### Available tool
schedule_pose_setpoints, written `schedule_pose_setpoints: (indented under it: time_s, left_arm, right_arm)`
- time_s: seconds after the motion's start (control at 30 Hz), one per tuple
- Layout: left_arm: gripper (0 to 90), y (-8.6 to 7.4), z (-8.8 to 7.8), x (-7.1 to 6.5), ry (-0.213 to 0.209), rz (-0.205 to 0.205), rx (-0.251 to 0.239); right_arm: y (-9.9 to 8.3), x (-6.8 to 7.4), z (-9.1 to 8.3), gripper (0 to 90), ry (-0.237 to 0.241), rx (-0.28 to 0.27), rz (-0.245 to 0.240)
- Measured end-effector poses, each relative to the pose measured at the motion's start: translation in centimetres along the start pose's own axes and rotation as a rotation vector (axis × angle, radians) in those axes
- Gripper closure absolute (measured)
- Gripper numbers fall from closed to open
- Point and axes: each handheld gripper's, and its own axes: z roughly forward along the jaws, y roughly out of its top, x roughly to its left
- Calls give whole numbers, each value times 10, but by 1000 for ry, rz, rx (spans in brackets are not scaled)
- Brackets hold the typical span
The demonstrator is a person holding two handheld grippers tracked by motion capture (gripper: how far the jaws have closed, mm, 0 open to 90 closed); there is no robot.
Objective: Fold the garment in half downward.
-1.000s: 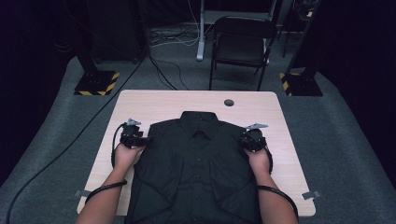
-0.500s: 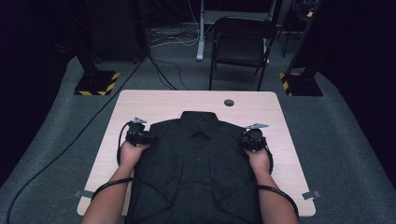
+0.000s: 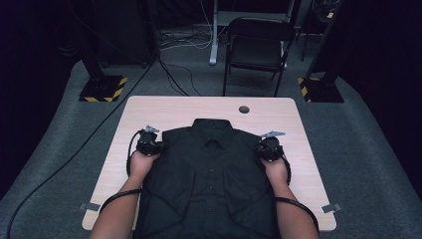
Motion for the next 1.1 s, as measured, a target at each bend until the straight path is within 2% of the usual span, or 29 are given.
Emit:
schedule_pose_setpoints:
  time_s: [0.13, 0.3, 0.33, 0.43, 0.67, 0.73, 0.9, 1.1]
  left_arm:
    - [846, 2, 0, -2, -2, 22, 10]
    - [869, 4, -5, -2, -8, 35, -2]
    - [870, 5, -7, -1, -15, 30, -10]
    - [872, 8, -15, -1, -16, 55, -26]
    - [875, 15, -35, -2, -35, 70, -90]
    - [875, 14, -37, -2, -27, 71, -88]
    - [876, 7, -37, 1, -28, 48, -85]
    - [876, 16, -46, 0, -16, 61, -107]
  right_arm:
    - [1, 1, 1, 868, 12, 6, -3]
    - [2, -4, -1, 879, 44, 1, 24]
    - [3, -5, -3, 880, 49, -11, 22]
    - [4, -8, -11, 883, 72, -47, 27]
    - [12, -10, -34, 886, 112, -125, 2]
    - [13, -10, -37, 886, 111, -131, -6]
    - [7, -12, -38, 888, 107, -126, 11]
    - [12, -10, -45, 888, 99, -144, -10]
